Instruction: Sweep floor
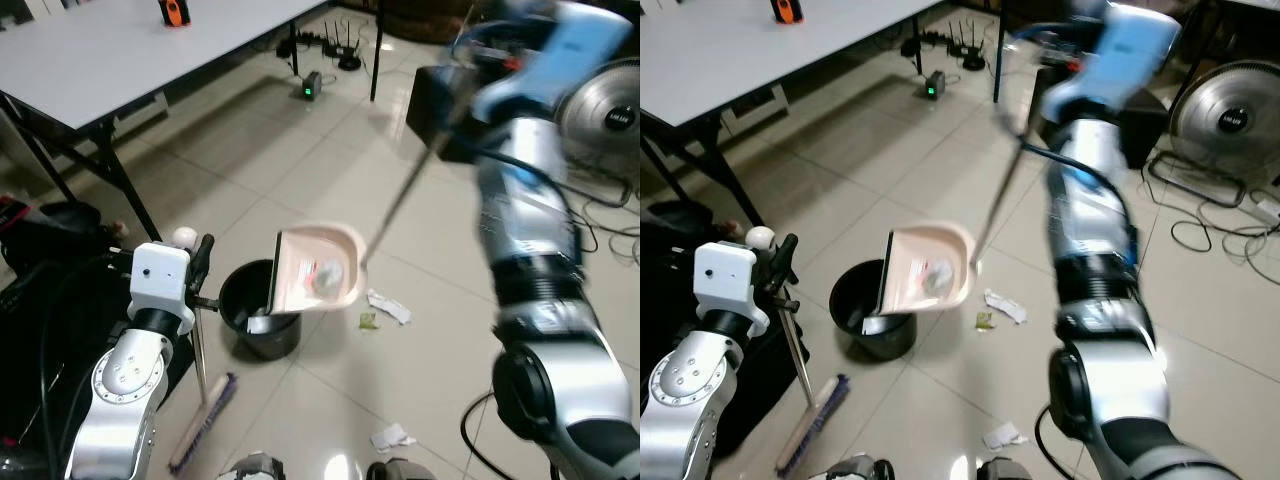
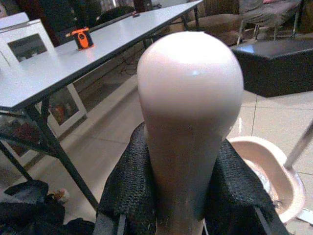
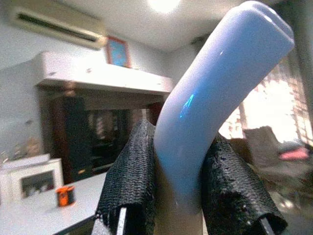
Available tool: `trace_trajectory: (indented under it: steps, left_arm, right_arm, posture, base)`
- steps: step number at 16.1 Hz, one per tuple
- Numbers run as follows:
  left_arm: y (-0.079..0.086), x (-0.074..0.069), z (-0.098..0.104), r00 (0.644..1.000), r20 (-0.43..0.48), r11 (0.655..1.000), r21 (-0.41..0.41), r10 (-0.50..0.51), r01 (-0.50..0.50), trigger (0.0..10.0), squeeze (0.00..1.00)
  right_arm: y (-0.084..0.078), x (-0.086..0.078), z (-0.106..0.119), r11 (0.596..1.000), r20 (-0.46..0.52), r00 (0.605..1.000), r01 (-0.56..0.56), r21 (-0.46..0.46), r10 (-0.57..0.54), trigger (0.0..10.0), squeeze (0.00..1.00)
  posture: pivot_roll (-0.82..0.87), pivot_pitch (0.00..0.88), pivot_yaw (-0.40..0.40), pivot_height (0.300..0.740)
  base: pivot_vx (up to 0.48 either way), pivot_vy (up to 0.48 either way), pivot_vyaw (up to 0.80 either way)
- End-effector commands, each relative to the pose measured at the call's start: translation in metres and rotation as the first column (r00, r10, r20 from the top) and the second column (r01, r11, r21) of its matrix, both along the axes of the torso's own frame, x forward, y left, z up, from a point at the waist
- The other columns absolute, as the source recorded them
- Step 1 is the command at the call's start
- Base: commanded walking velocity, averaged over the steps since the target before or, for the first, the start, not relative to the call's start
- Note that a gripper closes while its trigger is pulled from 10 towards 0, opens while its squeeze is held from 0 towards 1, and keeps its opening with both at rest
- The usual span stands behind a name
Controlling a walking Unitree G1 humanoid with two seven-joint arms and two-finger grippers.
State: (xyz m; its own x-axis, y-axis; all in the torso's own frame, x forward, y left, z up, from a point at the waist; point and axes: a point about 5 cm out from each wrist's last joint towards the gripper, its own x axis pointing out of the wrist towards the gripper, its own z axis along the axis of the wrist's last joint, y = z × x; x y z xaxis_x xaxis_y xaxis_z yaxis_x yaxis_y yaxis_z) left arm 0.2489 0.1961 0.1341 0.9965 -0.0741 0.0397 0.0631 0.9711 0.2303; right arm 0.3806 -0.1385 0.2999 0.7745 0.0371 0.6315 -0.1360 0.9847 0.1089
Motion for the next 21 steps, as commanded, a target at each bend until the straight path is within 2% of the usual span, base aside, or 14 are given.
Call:
trace_trajectory:
  steps: [1, 2, 3, 5, 6, 8, 10, 13, 17, 21]
  left_arm:
    - [0.007, -0.004, 0.006, 0.999, 0.023, 0.999, 0.031, 0.022, -0.023, 10.0, 0.00]
    - [0.007, -0.004, 0.006, 0.999, 0.023, 0.999, 0.032, 0.024, -0.025, 10.0, 0.00]
    - [0.010, -0.005, 0.007, 0.999, 0.024, 0.999, 0.035, 0.032, -0.033, 10.0, 0.00]
    - [0.012, -0.005, 0.008, 0.999, 0.028, 0.998, 0.039, 0.040, -0.042, 10.0, 0.00]
    - [0.012, -0.006, 0.008, 0.999, 0.028, 0.998, 0.039, 0.041, -0.042, 10.0, 0.00]
    - [0.012, -0.007, 0.008, 0.999, 0.031, 0.998, 0.041, 0.042, -0.043, 10.0, 0.00]
    - [0.011, -0.007, 0.008, 0.999, 0.035, 0.998, 0.041, 0.040, -0.042, 10.0, 0.00]
    - [0.010, -0.007, 0.009, 0.998, 0.039, 0.998, 0.042, 0.039, -0.041, 10.0, 0.00]
    - [0.010, -0.006, 0.010, 0.998, 0.041, 0.998, 0.042, 0.040, -0.042, 10.0, 0.00]
    - [0.008, -0.006, 0.009, 0.998, 0.041, 0.998, 0.038, 0.038, -0.039, 10.0, 0.00]
  right_arm:
    - [0.013, -0.002, 0.013, 0.999, 0.092, 0.995, -0.033, -0.030, 0.036, 10.0, 0.00]
    - [0.018, -0.001, 0.013, 0.998, 0.101, 0.994, -0.045, -0.041, 0.049, 10.0, 0.00]
    - [0.038, -0.001, 0.014, 0.990, 0.130, 0.986, -0.092, -0.105, 0.105, 10.0, 0.00]
    - [0.064, -0.005, 0.013, 0.969, 0.173, 0.967, -0.152, -0.195, 0.187, 10.0, 0.00]
    - [0.069, -0.007, 0.013, 0.963, 0.187, 0.961, -0.161, -0.216, 0.202, 10.0, 0.00]
    - [0.098, -0.018, 0.012, 0.928, 0.261, 0.921, -0.202, -0.314, 0.289, 10.0, 0.00]
    - [0.115, -0.027, 0.007, 0.907, 0.296, 0.892, -0.231, -0.353, 0.342, 10.0, 0.00]
    - [0.136, -0.039, -0.001, 0.870, 0.323, 0.849, -0.272, -0.412, 0.418, 10.0, 0.00]
    - [0.162, -0.058, -0.015, 0.776, 0.346, 0.768, -0.293, -0.558, 0.539, 10.0, 0.00]
    - [0.173, -0.072, -0.036, 0.718, 0.338, 0.725, -0.302, -0.627, 0.600, 10.0, 0.00]
  posture:
    - [0.06, 0.120, 0.005, 0.740]
    - [0.06, 0.120, 0.005, 0.740]
    - [0.07, 0.119, 0.001, 0.740]
    - [0.07, 0.118, -0.001, 0.740]
    - [0.07, 0.118, -0.001, 0.740]
    - [0.07, 0.115, 0.000, 0.740]
    - [0.07, 0.113, -0.001, 0.740]
    - [0.07, 0.108, 0.000, 0.740]
    - [0.07, 0.110, -0.001, 0.740]
    - [0.07, 0.111, -0.001, 0.740]
  base:
    - [0.000, 0.000, 0.00]
    - [0.000, 0.000, 0.00]
    - [0.000, 0.000, 0.00]
    - [0.000, 0.000, 0.00]
    - [0.000, 0.000, 0.00]
    - [0.000, 0.000, 0.00]
    - [0.000, 0.000, 0.00]
    - [0.000, 0.000, 0.00]
    - [0.000, 0.000, 0.00]
    - [0.000, 0.000, 0.00]
